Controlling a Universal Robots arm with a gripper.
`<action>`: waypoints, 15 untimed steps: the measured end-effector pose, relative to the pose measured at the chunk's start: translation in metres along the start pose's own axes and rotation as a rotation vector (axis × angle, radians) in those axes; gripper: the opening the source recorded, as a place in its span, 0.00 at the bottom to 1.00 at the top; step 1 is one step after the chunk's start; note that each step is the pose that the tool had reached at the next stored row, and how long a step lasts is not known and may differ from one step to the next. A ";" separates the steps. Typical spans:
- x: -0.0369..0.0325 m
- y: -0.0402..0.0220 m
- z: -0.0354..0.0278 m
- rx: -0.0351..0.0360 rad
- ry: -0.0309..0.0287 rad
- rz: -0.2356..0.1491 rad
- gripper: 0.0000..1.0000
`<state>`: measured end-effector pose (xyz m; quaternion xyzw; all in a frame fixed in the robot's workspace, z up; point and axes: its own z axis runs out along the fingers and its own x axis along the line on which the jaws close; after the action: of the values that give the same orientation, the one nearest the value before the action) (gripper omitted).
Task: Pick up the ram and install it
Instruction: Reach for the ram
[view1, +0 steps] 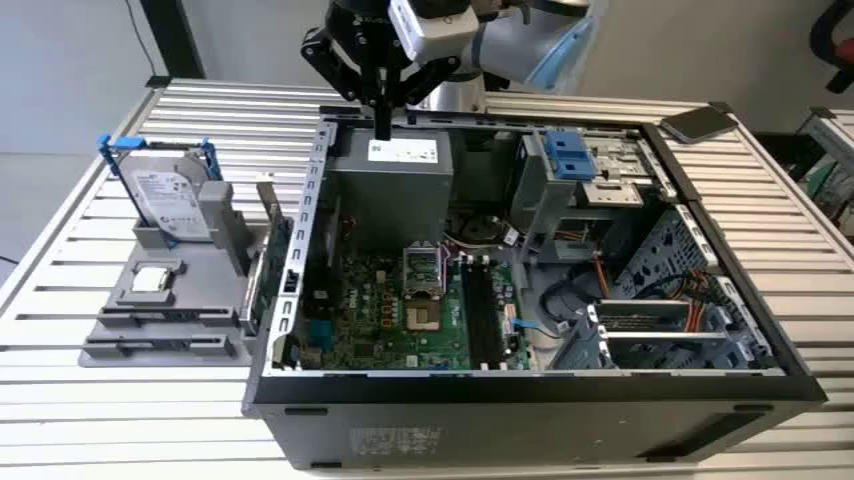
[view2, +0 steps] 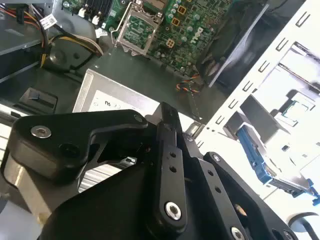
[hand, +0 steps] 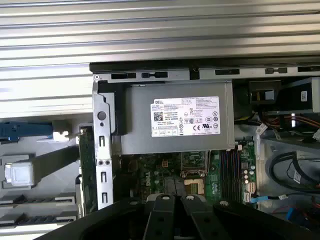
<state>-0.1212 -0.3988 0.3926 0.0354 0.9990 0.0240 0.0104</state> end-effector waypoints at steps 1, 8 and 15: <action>0.0000 0.0000 0.0000 0.0000 0.0000 0.000 0.00; 0.0002 0.0000 0.0000 0.0000 0.0000 0.000 0.00; 0.0057 -0.0004 -0.0001 0.0000 0.0000 0.000 0.00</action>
<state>-0.1269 -0.3988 0.3926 0.0355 0.9990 0.0240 0.0104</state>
